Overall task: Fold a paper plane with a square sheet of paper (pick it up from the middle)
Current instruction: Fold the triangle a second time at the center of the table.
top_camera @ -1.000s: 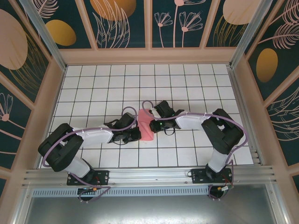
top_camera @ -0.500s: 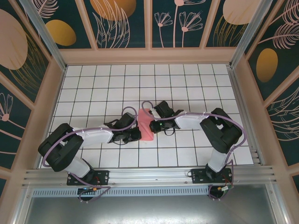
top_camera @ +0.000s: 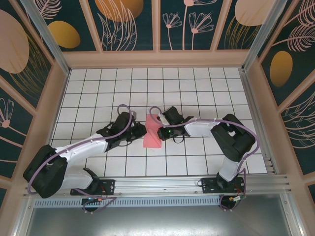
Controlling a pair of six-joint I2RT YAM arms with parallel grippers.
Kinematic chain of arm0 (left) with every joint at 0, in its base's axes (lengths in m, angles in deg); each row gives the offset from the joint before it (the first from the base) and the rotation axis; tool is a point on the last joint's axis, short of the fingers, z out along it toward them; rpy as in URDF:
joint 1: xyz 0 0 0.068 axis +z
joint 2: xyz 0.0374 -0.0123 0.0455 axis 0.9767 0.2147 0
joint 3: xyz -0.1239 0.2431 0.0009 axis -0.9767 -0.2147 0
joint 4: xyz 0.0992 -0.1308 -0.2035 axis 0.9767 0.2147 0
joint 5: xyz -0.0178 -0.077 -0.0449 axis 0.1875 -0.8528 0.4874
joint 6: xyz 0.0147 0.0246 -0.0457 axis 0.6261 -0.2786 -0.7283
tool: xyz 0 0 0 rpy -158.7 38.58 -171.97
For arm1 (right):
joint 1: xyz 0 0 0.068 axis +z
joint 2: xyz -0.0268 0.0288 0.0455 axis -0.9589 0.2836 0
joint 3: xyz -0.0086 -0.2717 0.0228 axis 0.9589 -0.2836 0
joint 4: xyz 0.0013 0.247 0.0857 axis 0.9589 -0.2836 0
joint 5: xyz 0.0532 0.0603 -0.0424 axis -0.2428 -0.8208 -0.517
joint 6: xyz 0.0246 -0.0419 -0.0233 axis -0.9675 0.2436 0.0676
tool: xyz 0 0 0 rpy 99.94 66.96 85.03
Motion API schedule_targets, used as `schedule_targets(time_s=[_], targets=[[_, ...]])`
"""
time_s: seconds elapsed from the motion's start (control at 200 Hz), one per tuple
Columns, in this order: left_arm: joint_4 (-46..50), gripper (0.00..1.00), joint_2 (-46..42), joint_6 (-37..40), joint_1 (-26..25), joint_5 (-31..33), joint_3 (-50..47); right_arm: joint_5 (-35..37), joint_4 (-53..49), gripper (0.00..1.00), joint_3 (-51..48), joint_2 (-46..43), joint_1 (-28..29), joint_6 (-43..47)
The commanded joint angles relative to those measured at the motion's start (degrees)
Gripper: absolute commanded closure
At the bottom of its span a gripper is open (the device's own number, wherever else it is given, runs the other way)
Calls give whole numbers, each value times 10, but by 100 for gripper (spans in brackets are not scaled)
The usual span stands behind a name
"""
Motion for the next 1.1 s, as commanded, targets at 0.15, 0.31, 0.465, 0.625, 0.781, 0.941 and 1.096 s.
schedule_targets(time_s=[0.15,0.31,0.465,0.625,0.781,0.941,1.096], targets=[[-128,87,48,-48,25,-77,5,0,-4,88,-11,-1,-4,-2],[-181,87,101,-63,26,-114,15,1,-3,88,-14,-2,-4,-4],[-202,86,136,-69,26,-126,13,1,-3,88,-15,-3,-4,-5],[-216,85,158,-71,26,-138,16,-14,9,88,-22,-13,-4,-7],[-208,83,160,-65,26,-137,21,-18,13,88,-22,-17,-4,-9],[-210,83,184,-61,25,-149,30,-13,10,88,-22,-16,-4,-9],[-215,83,203,-59,26,-155,37,-6,11,88,-26,-20,-4,-13]])
